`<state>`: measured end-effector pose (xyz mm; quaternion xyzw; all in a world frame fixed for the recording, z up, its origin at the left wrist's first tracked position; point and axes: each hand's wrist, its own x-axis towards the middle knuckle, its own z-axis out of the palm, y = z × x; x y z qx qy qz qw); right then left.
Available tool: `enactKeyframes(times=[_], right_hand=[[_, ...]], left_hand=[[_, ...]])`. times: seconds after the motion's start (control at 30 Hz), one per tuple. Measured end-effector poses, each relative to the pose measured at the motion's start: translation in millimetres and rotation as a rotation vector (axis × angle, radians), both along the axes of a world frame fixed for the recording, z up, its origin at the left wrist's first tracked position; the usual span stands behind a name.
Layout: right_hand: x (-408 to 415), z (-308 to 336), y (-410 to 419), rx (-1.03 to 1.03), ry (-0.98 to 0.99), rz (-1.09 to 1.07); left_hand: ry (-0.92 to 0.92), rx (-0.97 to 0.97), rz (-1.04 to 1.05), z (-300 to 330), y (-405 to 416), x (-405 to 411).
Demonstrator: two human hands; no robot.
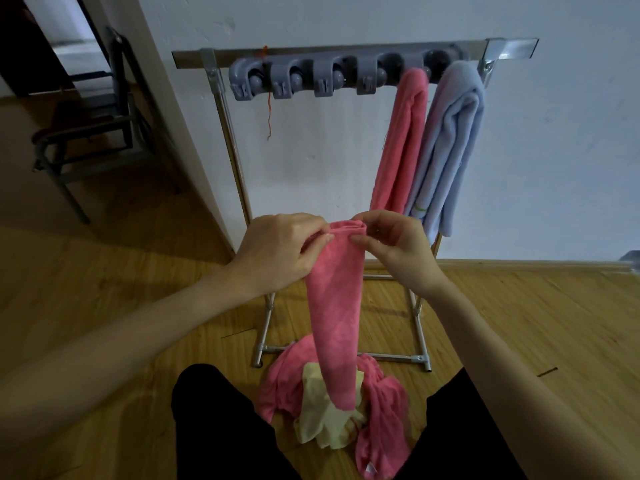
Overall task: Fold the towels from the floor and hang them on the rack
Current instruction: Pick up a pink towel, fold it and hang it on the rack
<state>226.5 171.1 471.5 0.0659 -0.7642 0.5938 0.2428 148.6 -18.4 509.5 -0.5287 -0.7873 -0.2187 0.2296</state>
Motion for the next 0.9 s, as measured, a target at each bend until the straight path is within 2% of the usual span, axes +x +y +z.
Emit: enactKeyframes(times=[0.17, 0.3, 0.4, 0.5, 0.57, 0.73, 0.9], right_hand=[[-7, 9, 2, -0.076, -0.036, 0.030], [-11, 17, 2, -0.128, -0.068, 0.025], [-12, 19, 1, -0.104, -0.093, -0.025], [-11, 22, -4, -0.121, -0.110, -0.079], [-11, 21, -6, -0.149, -0.110, -0.112], [-9, 24, -4, -0.373, -0.076, -0.238], [-5, 7, 35, -0.804, -0.084, -0.596]], left_hand=[[-0.149, 0.233, -0.087, -11, -9, 1], [-0.387, 0.399, -0.004, -34, -14, 5], [-0.746, 0.356, 0.069, -72, -11, 8], [-1.145, 0.287, 0.024, -124, -4, 6], [-1.329, 0.261, 0.007, -149, 2, 7], [-1.437, 0.108, 0.066, -182, 17, 12], [-1.627, 0.121, 0.057, -200, 14, 8]])
